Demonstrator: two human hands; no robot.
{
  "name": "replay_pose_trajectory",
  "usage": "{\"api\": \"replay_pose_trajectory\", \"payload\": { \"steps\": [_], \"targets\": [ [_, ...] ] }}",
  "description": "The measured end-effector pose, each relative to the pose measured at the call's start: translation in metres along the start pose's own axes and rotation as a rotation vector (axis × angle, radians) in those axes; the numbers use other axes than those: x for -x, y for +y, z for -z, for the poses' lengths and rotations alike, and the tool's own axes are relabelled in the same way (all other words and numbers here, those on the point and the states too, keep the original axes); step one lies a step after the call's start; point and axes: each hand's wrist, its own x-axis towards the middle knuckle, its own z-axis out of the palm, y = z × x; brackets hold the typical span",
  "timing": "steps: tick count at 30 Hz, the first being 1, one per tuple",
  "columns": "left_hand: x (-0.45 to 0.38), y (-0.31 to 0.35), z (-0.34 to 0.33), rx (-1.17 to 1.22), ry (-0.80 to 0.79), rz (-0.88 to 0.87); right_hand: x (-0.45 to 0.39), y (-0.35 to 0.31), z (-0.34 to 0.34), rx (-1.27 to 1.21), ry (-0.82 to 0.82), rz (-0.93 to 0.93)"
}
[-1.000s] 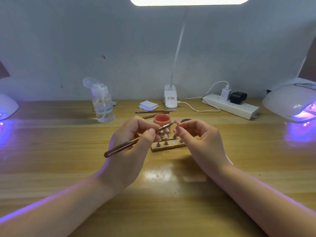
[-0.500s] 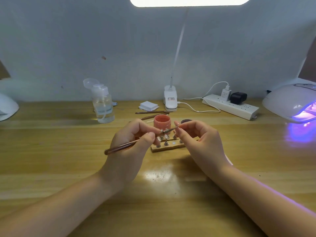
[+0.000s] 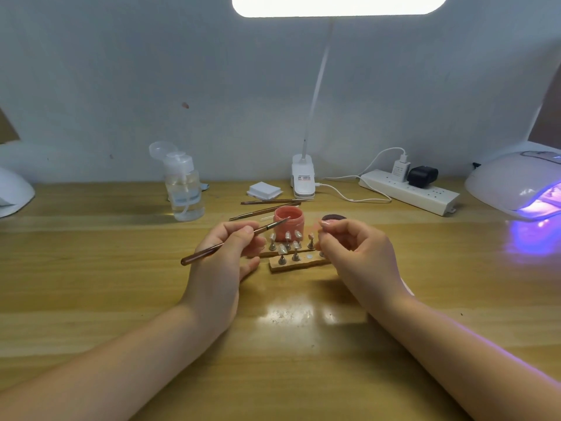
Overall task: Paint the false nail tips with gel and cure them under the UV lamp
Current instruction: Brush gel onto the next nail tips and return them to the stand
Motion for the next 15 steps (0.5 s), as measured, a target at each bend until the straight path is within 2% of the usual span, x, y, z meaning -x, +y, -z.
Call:
{"api": "replay_pose_trajectory", "payload": {
  "steps": [7,15],
  "targets": [
    [-0.0020,-0.0020,-0.0040,0.097,-0.088,0.095,-0.0022,0.0033,-0.0032,0.283,-0.035,0.087],
    [0.0000,-0.0025,-0.0034,0.096,-0.120,0.100,-0.0041,0.0092,-0.0027,0.689,-0.110,0.072]
  ]
}}
